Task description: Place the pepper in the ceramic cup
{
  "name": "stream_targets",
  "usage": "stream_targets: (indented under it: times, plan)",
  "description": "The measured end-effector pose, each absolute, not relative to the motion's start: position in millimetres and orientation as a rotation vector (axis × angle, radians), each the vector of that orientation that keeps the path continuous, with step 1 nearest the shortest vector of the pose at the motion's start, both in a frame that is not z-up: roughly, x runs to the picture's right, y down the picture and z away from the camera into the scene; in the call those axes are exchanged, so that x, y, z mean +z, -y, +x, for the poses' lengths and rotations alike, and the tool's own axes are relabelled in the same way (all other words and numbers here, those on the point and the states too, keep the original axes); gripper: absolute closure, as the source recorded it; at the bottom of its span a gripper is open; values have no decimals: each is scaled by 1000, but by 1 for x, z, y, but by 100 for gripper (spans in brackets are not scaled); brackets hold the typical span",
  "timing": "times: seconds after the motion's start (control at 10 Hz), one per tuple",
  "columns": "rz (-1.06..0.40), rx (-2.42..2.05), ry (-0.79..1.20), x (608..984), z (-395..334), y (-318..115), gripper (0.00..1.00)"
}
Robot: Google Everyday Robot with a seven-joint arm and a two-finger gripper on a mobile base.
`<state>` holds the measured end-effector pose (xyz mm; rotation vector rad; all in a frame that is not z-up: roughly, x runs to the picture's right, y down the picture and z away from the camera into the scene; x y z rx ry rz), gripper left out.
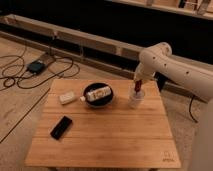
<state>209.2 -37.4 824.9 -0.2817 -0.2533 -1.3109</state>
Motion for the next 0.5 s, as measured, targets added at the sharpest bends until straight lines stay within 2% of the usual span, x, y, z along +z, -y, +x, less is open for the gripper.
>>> stream_targets:
  times: [0.3,0.4,0.5]
  plan:
    - [-236,-1305,216,837,211,35,99]
    - [-218,-1306,210,840,208,33,92]
    - [-207,-1309,202,843,206,28,80]
